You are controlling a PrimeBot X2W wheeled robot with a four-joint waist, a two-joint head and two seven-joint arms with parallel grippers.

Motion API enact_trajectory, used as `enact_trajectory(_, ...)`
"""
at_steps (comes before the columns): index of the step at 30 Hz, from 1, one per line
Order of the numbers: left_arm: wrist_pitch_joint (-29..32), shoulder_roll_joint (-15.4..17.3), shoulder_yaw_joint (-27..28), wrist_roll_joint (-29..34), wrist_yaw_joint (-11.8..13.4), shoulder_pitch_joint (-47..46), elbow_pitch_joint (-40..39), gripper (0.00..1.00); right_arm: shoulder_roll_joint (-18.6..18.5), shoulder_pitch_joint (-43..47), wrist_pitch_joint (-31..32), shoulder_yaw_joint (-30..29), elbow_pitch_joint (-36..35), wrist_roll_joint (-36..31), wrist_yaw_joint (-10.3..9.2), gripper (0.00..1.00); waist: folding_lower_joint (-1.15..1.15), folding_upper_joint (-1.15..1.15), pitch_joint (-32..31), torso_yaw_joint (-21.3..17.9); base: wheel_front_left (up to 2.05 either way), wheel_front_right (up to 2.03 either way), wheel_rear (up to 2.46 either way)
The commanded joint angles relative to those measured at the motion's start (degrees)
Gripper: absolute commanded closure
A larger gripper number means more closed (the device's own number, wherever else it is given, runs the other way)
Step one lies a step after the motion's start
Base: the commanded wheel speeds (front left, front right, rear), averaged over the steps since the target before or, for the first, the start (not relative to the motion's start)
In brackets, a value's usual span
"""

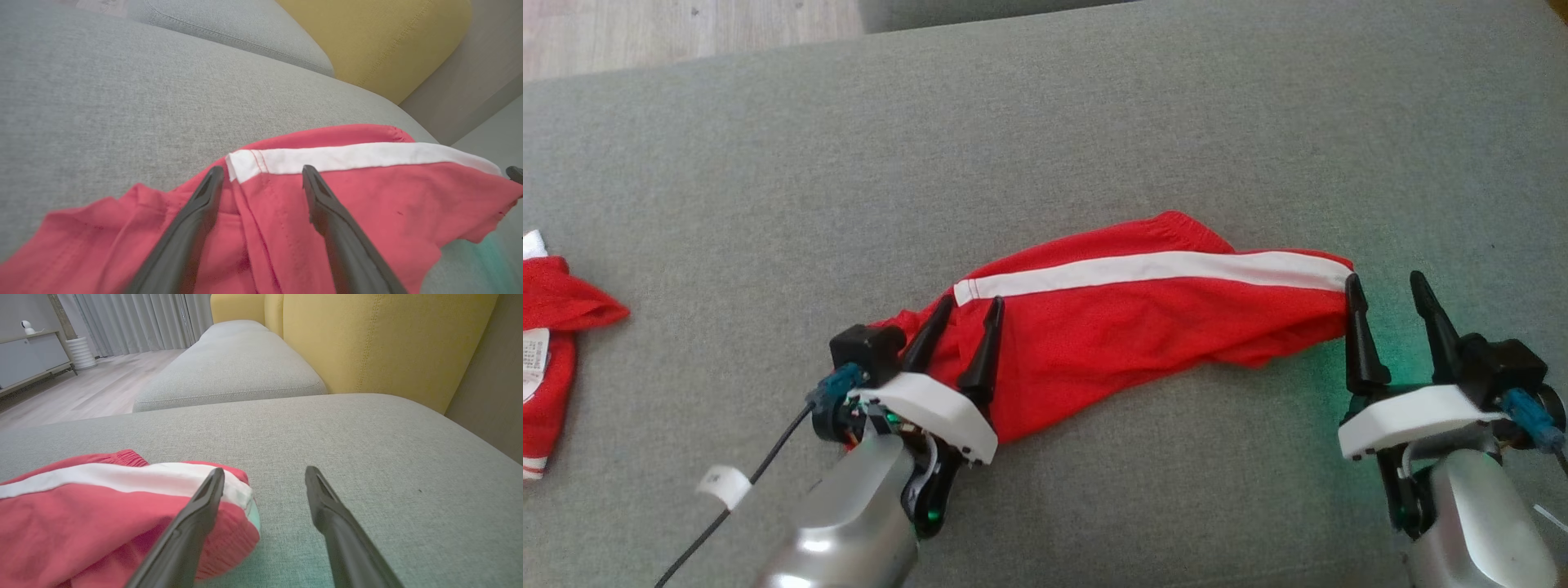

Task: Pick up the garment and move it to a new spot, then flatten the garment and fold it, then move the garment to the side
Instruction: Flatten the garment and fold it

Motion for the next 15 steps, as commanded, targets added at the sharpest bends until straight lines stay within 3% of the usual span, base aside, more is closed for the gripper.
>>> enact_trajectory(1, -0.3, 0.4, 0.7, -0.5, -0.2, -1.9, -0.5, 0.0, -0.5, -1.6, -0.6, 1.3, -1.9, 0.3, -0.04, 0.0, -0.01, 0.0, 0.1, -0.1, 0.0, 0.0, 0.0)
enact_trajectory(8, -0.4, 0.4, -0.2, -1.6, -0.3, -3.1, -1.4, 0.0, -0.2, -2.0, -0.6, 2.0, -1.8, 0.5, -0.04, 0.0, -0.01, 0.0, 0.5, -0.3, 0.0, 0.0, 0.0)
enact_trajectory(9, -0.4, 0.4, -0.1, -1.6, -0.4, -3.1, -1.7, 0.15, -0.2, -2.0, -0.6, 2.1, -1.8, 0.5, -0.04, 0.0, -0.01, 0.0, 0.5, -0.3, 0.0, 0.0, 0.0)
enact_trajectory(11, -0.4, 0.4, 0.3, -1.2, -0.4, -3.1, -2.0, 0.87, -0.2, -2.0, -0.6, 2.1, -1.7, 0.5, -0.04, 0.0, -0.01, 0.0, 0.5, -0.2, 0.0, 0.0, 0.0)
enact_trajectory(12, -0.4, 0.4, 0.7, -0.9, -0.4, -3.1, -2.1, 1.0, -0.2, -1.9, -0.6, 2.1, -1.7, 0.5, -0.04, 0.0, -0.01, 0.0, 0.5, -0.2, 0.0, 0.0, 0.0)
enact_trajectory(15, -0.4, 0.4, 3.3, 0.9, -0.1, -3.3, -3.1, 1.0, -0.1, -1.7, -0.6, 1.9, -1.7, 0.6, -0.04, 0.0, -0.01, 0.0, 0.4, 0.3, 0.0, 0.0, 0.0)
